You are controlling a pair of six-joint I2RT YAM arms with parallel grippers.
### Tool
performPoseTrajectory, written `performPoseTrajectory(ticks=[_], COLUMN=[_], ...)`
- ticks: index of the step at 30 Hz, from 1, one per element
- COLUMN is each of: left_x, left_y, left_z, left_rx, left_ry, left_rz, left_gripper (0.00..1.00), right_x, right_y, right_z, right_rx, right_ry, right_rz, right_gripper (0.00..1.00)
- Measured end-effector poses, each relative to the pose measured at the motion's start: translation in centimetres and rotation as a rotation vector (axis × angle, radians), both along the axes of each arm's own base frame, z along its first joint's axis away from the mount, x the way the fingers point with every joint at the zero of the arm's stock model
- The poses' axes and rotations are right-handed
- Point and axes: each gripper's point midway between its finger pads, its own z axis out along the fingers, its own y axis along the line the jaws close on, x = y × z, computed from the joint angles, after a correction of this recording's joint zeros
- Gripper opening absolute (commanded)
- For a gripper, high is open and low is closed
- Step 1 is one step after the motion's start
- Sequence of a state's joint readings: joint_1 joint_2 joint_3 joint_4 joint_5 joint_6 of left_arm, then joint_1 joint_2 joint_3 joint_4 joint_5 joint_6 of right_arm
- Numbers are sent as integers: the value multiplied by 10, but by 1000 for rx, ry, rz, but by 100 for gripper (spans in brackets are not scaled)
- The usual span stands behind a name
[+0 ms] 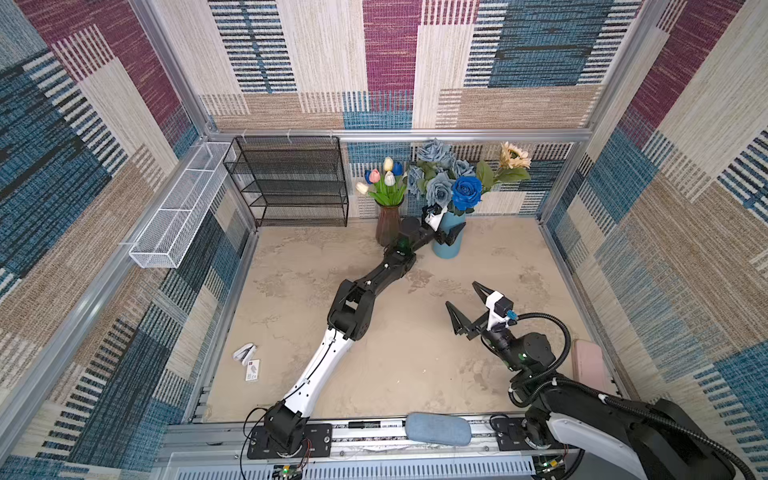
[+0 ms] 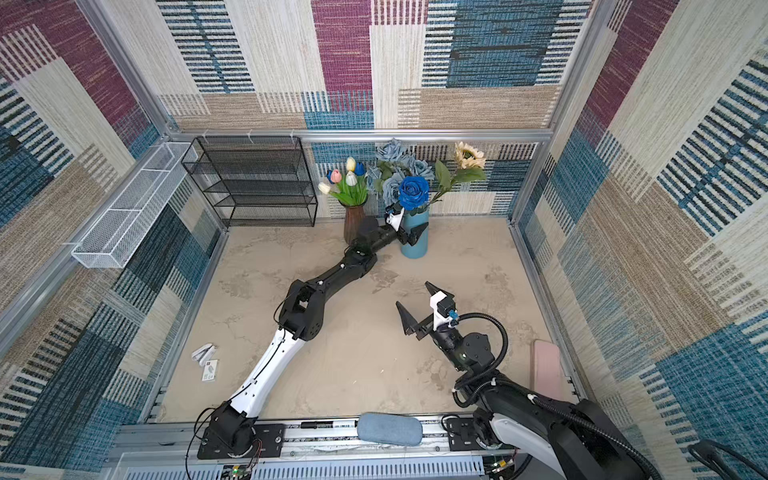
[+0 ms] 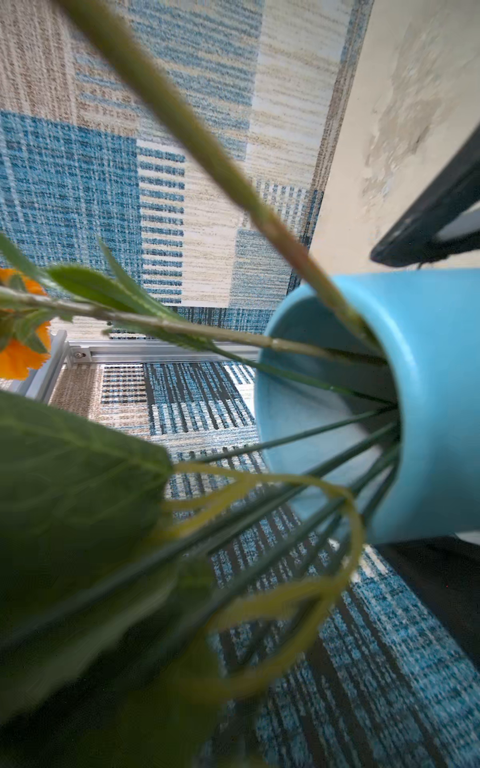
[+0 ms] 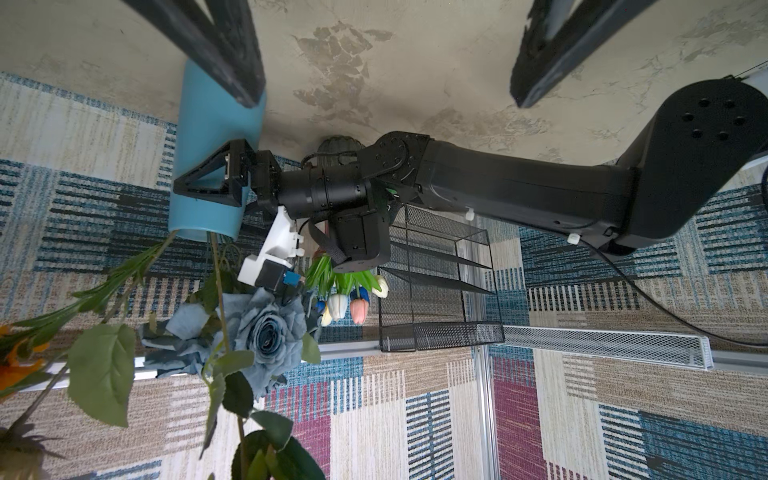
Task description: Arrange the flowers into the vase
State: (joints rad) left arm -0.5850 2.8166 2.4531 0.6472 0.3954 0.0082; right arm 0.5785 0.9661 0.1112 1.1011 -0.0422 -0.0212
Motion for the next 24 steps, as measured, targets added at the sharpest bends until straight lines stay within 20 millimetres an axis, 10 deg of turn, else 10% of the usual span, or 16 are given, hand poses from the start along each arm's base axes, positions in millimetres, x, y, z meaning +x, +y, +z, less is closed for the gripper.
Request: performPoseTrajectory(ticks=[24], left_x=[-64], left_y=[52], left_z=[1], left_rx=[77], left_ry=[-18], left_rz=[30], left_gripper=[99], right_x=[0], right_y=[0], right_z=[-1], right_rx=[-4], right_ry=[0], right_rz=[-2], right_gripper=[97])
